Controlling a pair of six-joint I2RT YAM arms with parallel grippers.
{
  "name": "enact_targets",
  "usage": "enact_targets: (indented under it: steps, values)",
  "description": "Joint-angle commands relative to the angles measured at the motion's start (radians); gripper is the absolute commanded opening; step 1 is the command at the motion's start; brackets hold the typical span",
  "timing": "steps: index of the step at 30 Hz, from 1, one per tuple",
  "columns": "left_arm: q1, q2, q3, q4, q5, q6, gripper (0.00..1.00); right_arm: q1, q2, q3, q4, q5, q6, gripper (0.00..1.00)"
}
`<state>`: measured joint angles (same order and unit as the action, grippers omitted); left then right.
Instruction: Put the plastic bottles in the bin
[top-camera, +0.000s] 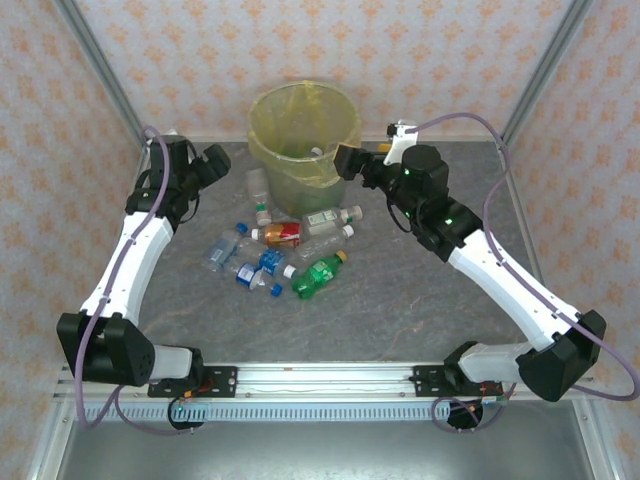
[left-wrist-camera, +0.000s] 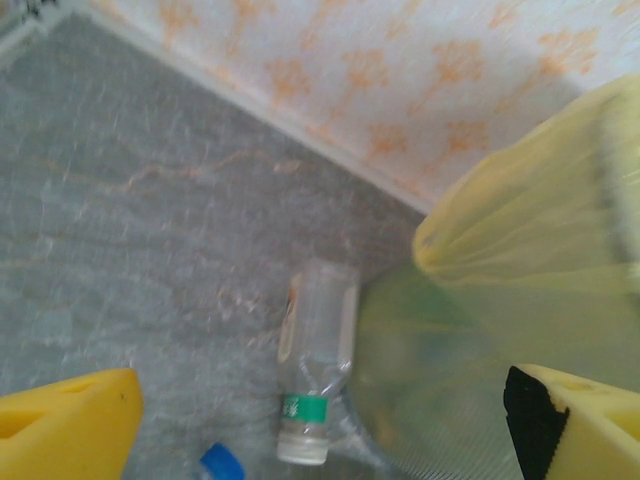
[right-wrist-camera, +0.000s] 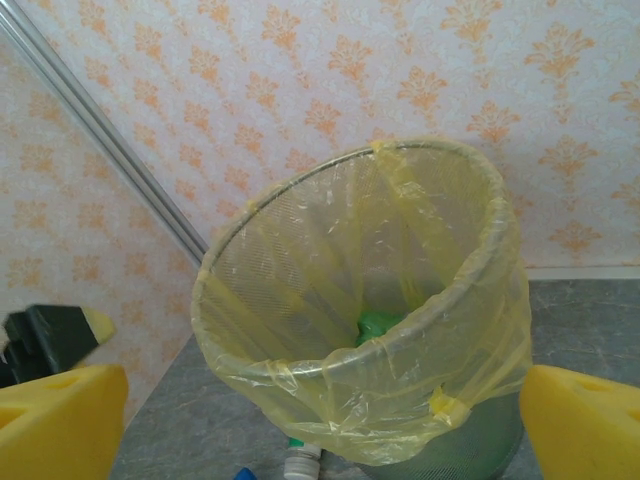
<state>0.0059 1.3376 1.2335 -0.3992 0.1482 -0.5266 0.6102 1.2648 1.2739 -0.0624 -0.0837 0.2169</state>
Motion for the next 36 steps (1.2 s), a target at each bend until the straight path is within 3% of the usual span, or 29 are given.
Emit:
enact_targets:
  steps: [1, 14, 27, 36]
  values:
    - [0.043, 0.026, -0.057, 0.036, 0.151, -0.01, 0.93, 0.008, 0.004, 0.045, 0.027, -0.01, 0.001, 1.0]
    - [0.054, 0.369, 0.035, 0.082, 0.323, 0.038, 0.88, 0.013, 0.001, 0.056, -0.002, 0.024, -0.012, 1.0]
    - [0.018, 0.679, 0.272, 0.021, 0.389, 0.073, 0.89, 0.013, -0.018, 0.038, -0.018, 0.096, -0.008, 1.0]
    - [0.004, 0.796, 0.376, 0.0, 0.418, 0.071, 0.9, 0.012, -0.041, 0.01, -0.025, 0.151, 0.011, 1.0]
